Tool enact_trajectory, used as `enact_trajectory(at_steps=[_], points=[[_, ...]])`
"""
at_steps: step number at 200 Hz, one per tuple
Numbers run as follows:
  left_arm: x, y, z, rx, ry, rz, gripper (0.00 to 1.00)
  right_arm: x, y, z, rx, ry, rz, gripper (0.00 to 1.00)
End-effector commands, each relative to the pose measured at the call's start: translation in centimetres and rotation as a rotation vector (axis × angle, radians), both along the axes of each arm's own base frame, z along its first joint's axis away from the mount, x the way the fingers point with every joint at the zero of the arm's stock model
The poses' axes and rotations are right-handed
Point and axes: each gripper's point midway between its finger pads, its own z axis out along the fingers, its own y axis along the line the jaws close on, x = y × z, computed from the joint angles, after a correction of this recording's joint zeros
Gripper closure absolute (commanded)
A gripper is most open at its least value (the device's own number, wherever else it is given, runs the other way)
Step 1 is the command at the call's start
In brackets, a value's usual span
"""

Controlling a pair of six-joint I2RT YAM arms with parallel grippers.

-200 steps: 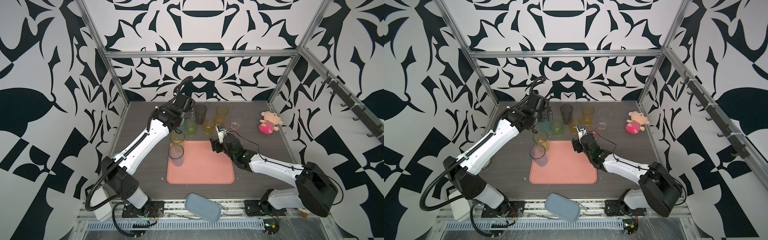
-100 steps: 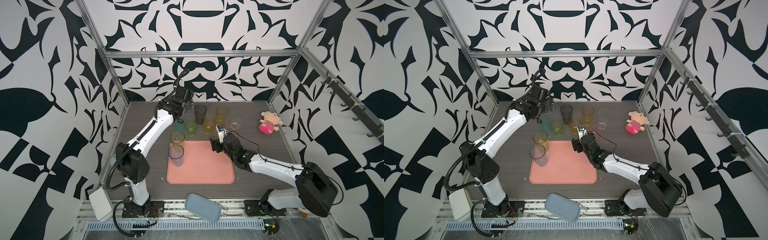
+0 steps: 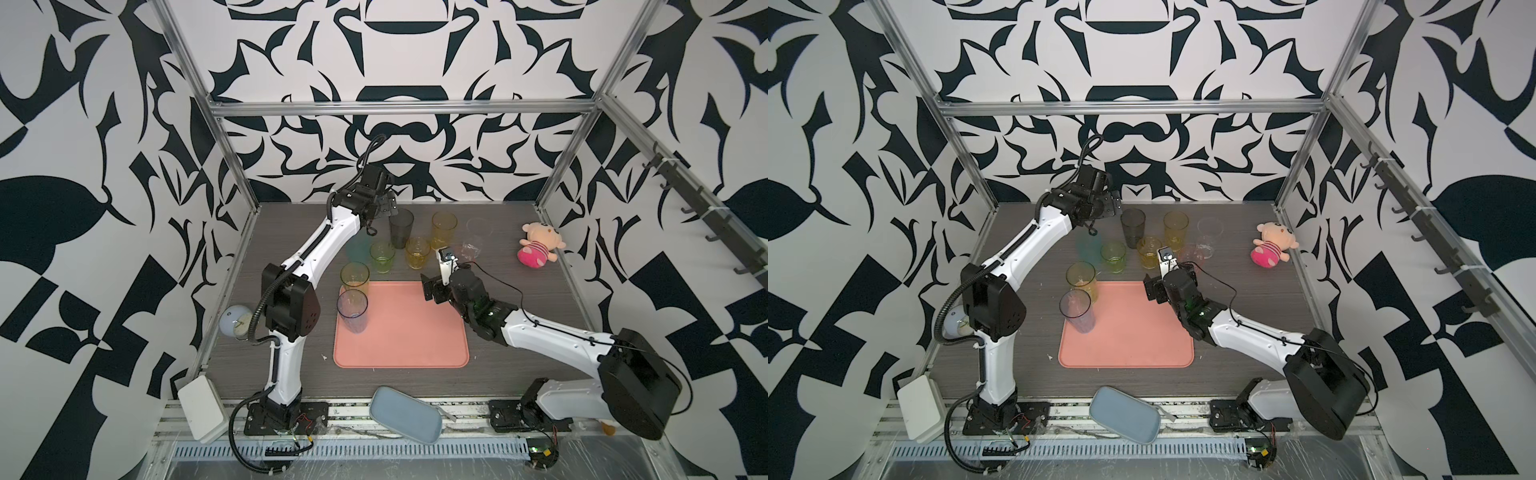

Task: Place the glasses into the tray
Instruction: 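Raise the left gripper and move it to the dark grey glass, then lower the left gripper and close it on the dark grey glass rim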

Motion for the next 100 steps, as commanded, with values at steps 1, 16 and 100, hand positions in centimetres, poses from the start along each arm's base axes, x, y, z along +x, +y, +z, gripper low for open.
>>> enact_trajectory(at_steps=[1,16,100], points=[[0.6,-0.8,-0.9,-0.035,0.031,-0.003,0.01,0.1,-0.7,1.6,0.013,-0.055,-0.033,0.01],[0.9,-1.2,-1.6,-0.044,0.045,-0.008,0.01,0.1,-1.0,1.8,0.013,-0.061,-0.048,0.01],[2.2,-2.9,-4.6,-0.079,0.104,-0.023,0.0,0.0,-1.8,2.2,0.028,-0.088,-0.081,0.01]])
